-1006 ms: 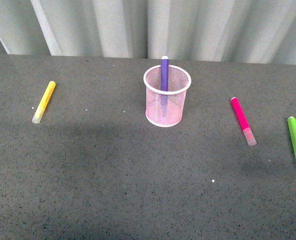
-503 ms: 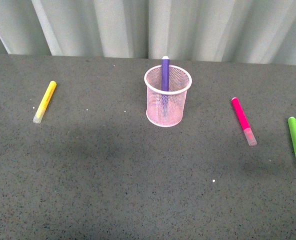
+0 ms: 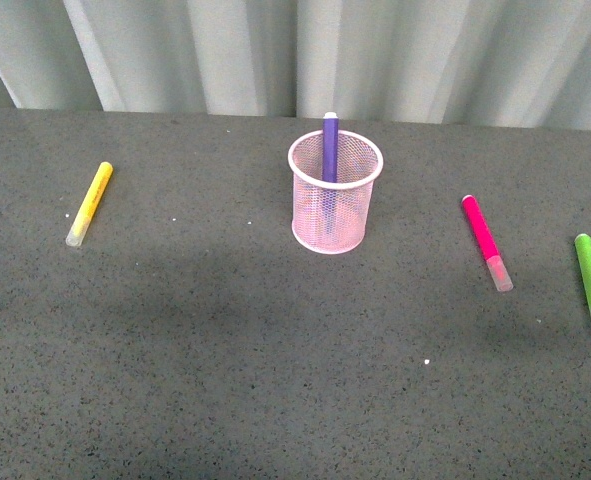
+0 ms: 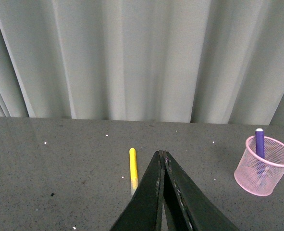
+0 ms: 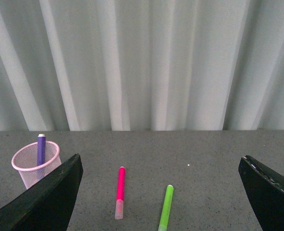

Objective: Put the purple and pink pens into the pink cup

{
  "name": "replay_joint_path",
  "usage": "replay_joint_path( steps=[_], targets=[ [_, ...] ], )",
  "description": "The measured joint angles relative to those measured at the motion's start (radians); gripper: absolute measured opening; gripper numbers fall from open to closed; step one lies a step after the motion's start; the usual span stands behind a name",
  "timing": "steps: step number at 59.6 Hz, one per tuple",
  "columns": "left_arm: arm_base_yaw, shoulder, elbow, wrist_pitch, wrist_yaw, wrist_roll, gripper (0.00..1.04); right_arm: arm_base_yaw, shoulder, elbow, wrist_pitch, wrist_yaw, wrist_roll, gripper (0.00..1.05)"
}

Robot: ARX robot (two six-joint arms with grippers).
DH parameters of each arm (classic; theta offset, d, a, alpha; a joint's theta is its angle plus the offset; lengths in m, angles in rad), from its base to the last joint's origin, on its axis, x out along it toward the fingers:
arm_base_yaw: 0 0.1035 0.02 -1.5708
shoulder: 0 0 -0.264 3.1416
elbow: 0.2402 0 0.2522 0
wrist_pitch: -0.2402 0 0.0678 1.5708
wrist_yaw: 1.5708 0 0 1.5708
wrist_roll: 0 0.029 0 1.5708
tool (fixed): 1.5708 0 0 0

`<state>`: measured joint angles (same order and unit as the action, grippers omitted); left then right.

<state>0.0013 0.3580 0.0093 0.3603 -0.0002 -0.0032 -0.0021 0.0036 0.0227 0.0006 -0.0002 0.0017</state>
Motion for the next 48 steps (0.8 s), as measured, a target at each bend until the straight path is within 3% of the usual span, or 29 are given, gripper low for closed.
replay_joint_path(
  steps=[32, 39, 48],
  targets=[
    [0.0, -0.183, 0.0, -0.181, 0.0, 0.0, 0.04, 0.0, 0.0, 0.0, 0.0, 0.0, 0.0, 0.98],
    [0.0, -0.319, 0.0, -0.348, 0.0, 0.0, 0.04, 0.0, 0.0, 0.0, 0.0, 0.0, 0.0, 0.98],
    [0.0, -0.354, 0.0, -0.358, 0.0, 0.0, 0.04, 0.0, 0.0, 0.0, 0.0, 0.0, 0.0, 0.98]
  ],
)
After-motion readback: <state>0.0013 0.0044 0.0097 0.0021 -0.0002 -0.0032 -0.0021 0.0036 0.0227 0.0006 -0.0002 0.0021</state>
